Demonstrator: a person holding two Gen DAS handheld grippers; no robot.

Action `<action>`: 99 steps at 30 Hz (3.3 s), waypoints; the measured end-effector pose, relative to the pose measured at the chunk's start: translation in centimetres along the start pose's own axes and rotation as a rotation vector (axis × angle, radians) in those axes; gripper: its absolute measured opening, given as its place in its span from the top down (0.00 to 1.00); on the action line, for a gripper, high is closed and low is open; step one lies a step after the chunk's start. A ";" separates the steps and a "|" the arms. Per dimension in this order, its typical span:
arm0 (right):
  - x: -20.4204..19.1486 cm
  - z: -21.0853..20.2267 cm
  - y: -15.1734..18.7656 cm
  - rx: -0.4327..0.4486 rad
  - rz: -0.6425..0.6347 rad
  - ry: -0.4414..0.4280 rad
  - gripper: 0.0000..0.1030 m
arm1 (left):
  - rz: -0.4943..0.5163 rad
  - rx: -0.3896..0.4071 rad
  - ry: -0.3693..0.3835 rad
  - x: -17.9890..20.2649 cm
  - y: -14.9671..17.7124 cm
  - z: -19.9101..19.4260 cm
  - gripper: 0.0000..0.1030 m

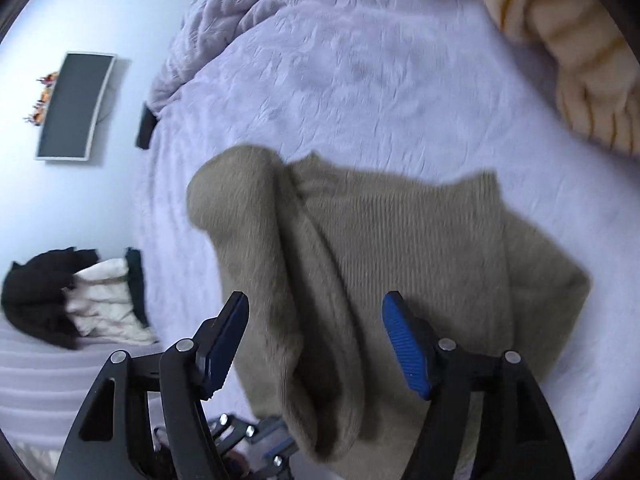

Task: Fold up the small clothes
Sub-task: 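Grasp the other side edge with the right gripper while the left gripper releases its fold, then fold the held edge over the stacked sweater with the right gripper, then open the right gripper and withdraw it from the folded sweater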

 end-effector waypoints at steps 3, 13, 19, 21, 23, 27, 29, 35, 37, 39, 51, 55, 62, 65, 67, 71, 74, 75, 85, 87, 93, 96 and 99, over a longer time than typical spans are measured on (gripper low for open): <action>-0.7 1.5 1.8 -0.057 -0.037 -0.039 0.28 | -0.018 0.005 0.018 -0.4 -0.3 -0.9 0.88; 0.3 2.7 4.9 -0.093 -0.064 -0.091 0.28 | -0.365 0.004 0.056 -12.7 -4.4 -3.5 0.88; 1.2 4.2 5.8 -0.046 0.013 -0.151 0.35 | -0.533 -0.105 0.057 -19.3 -6.1 4.8 0.88; 0.8 4.6 5.0 -0.007 0.046 -0.168 0.88 | -0.524 -0.100 0.065 -19.3 -6.8 5.5 0.88; 0.2 4.8 4.7 0.020 0.059 -0.151 0.88 | -0.506 -0.100 0.084 -18.9 -7.7 5.8 0.88; -2.8 1.7 5.3 0.133 0.030 -0.256 0.89 | -0.406 -0.070 0.116 -15.8 -9.6 4.4 0.88; -3.9 -0.2 6.1 0.175 0.034 -0.307 0.89 | -0.370 -0.062 0.155 -13.3 -10.8 3.8 0.88; -2.2 -2.7 10.8 0.263 0.111 -0.317 0.89 | -0.262 -0.094 0.260 -4.4 -11.2 4.6 0.88; 0.7 -1.9 12.3 0.257 0.170 -0.213 0.89 | -0.299 -0.127 0.278 -3.5 -10.4 5.2 0.88; 3.7 -0.8 13.7 0.213 0.224 -0.126 0.86 | -0.332 -0.135 0.275 -3.6 -9.8 4.8 0.88; 3.1 -2.0 4.6 0.258 0.147 -0.143 0.49 | -0.455 -0.133 0.073 -11.2 -4.1 0.9 0.88; 4.7 1.1 3.0 0.177 0.175 -0.122 0.49 | -0.471 -0.131 0.069 -11.2 -3.1 1.6 0.87; 1.6 0.5 2.5 0.232 0.100 -0.197 0.85 | -0.491 -0.132 0.101 -10.7 -3.7 0.6 0.87; 1.1 -2.9 3.8 0.305 0.047 -0.138 0.85 | -0.468 -0.147 0.144 -9.0 -3.5 0.7 0.87; 3.1 -3.0 4.4 0.303 0.072 -0.056 0.85 | -0.440 -0.179 0.147 -7.5 -2.7 1.7 0.87; 8.0 -0.2 5.6 0.236 0.189 0.022 0.79 | -0.405 -0.186 0.110 -6.3 -2.2 2.2 0.87; 7.5 -0.7 5.7 0.279 0.218 0.008 0.70 | -0.423 -0.203 0.121 -7.0 -2.1 1.6 0.87; 7.3 -0.9 6.1 0.277 0.206 0.035 0.67 | -0.424 -0.213 0.115 -7.2 -1.9 1.5 0.87; 3.5 -6.2 12.5 0.384 0.112 0.261 0.71 | -0.437 -0.340 0.024 -7.7 1.6 -0.3 0.87; 1.3 -5.9 13.6 0.381 0.061 0.233 0.73 | -0.421 -0.367 0.004 -7.3 2.6 -0.4 0.87; 2.8 0.6 16.2 0.187 0.065 0.329 0.75 | -0.422 -0.380 -0.076 -7.4 3.7 -1.3 0.27; 4.7 1.9 17.2 0.172 0.120 0.318 0.76 | -0.448 -0.372 -0.051 -7.8 3.7 -1.7 0.27; 4.5 1.5 17.3 0.171 0.121 0.321 0.76 | -0.451 -0.368 -0.058 -8.1 3.8 -1.9 0.27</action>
Point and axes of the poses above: each gripper's, at about its wrist camera, not at the fingertips, and z roughly the way its jaws point, x to its right, y to its underside, the point moved 7 cm from there along z, roughly the way its jaws point
